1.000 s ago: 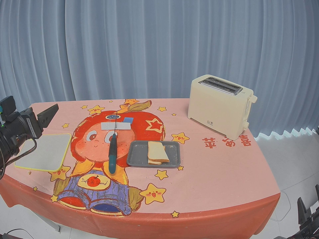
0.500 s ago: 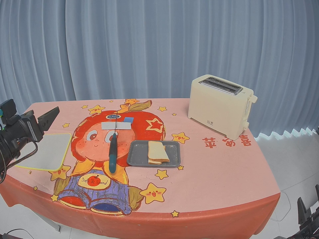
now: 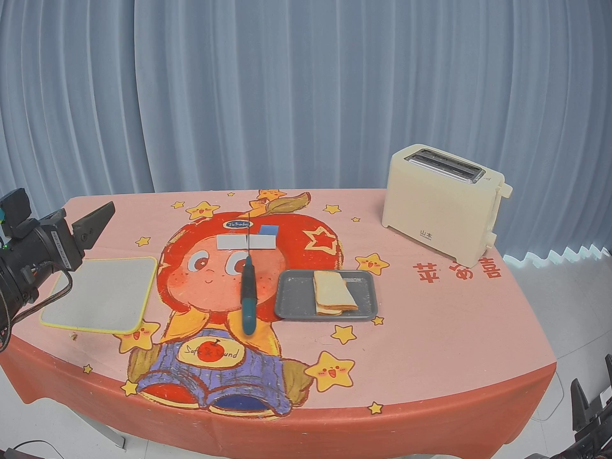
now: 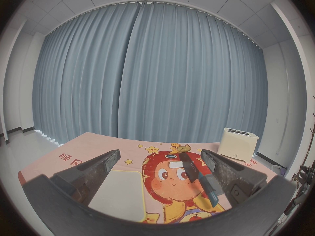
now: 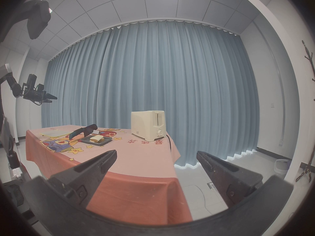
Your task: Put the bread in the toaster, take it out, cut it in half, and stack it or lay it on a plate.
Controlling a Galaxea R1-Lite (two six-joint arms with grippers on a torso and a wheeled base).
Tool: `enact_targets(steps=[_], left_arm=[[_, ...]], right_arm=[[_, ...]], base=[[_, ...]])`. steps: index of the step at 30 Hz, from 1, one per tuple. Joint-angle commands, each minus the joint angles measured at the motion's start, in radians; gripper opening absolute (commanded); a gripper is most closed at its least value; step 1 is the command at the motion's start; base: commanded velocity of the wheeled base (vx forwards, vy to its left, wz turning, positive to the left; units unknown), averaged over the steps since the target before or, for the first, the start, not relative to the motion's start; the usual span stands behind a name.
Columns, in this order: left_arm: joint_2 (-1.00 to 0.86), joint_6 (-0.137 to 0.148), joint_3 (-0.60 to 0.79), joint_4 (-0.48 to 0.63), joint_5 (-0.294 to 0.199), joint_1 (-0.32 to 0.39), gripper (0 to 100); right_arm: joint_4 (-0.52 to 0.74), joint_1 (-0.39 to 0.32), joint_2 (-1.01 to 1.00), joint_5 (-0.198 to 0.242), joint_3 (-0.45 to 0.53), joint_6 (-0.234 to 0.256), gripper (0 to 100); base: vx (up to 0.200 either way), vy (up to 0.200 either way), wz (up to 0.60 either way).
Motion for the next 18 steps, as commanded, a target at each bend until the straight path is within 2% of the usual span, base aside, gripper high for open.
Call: enact_targets(steps=[1, 3, 18], left_arm=[[0.001, -0.012, -0.008, -0.001, -0.002, 0.000, 100], [0.000, -0.023, -0.011, -0.001, -0.002, -0.002, 100], [-0.037, -0.017, 0.043, -0.001, -0.005, -0.002, 100]], right_arm=[[0.000, 0.001, -0.016, 0.000, 0.015, 0.001, 100], [0.000, 0.001, -0.016, 0.000, 0.015, -0.001, 100], [0.000, 0.001, -0.016, 0.000, 0.015, -0.001, 100]], base=[[0.000, 0.000, 0.00], [0.000, 0.000, 0.00], [0.000, 0.000, 0.00]])
